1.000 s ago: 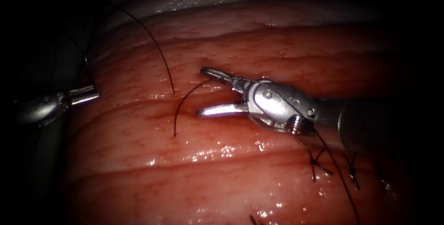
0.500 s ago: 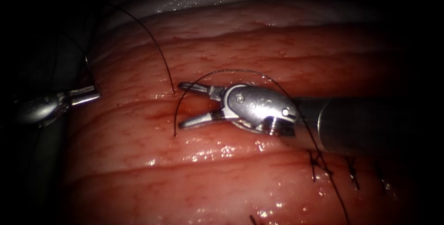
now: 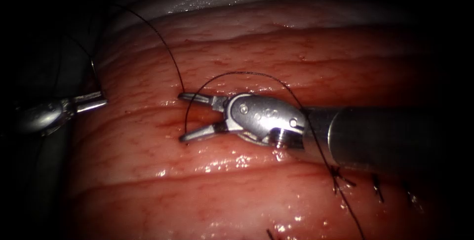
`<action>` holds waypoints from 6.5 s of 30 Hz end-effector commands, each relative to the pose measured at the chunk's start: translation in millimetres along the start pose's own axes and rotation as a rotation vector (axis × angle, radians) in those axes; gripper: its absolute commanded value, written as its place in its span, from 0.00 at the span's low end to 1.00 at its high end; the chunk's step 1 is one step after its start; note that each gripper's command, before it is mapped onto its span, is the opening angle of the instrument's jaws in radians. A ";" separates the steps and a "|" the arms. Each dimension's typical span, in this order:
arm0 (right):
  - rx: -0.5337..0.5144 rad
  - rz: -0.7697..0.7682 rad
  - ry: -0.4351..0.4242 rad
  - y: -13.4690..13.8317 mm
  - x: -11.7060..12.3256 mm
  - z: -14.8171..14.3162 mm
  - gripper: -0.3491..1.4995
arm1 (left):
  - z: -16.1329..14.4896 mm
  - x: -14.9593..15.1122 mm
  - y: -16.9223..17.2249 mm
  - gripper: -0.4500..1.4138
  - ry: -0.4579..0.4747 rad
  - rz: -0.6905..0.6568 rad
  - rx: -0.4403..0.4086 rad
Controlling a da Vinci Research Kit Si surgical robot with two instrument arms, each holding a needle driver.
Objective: Wound Closure
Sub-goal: Using the right hand, pull the suture through, then with the right grasper, adjust the suture tail.
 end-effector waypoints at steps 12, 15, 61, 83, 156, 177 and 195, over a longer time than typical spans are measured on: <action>-0.056 -0.330 -0.076 -2.9 1.1 0.3 0.00 | 0.7 -0.4 0.0 0.00 0.001 0.000 -0.001; -0.056 -0.428 -0.082 -5.0 1.9 0.0 0.00 | 0.7 -0.4 0.1 0.00 0.001 0.000 0.000; 0.133 -0.757 -0.210 -27.7 7.0 -0.8 0.00 | 1.2 -0.5 0.2 0.00 -0.003 0.001 -0.001; -0.096 -0.784 -0.214 -15.3 8.7 -6.4 0.99 | 1.1 -0.4 0.2 0.00 -0.003 0.001 -0.007; 0.010 1.068 -0.427 11.6 3.6 10.1 0.90 | 1.2 -0.7 0.2 0.00 -0.008 0.005 -0.013; 0.034 0.963 -0.277 10.5 2.7 9.4 0.00 | 1.1 -0.7 0.2 0.00 -0.008 0.005 -0.014; 0.104 0.717 0.141 6.8 -0.5 2.5 0.00 | 2.0 -0.3 0.1 0.00 -0.006 -0.001 -0.014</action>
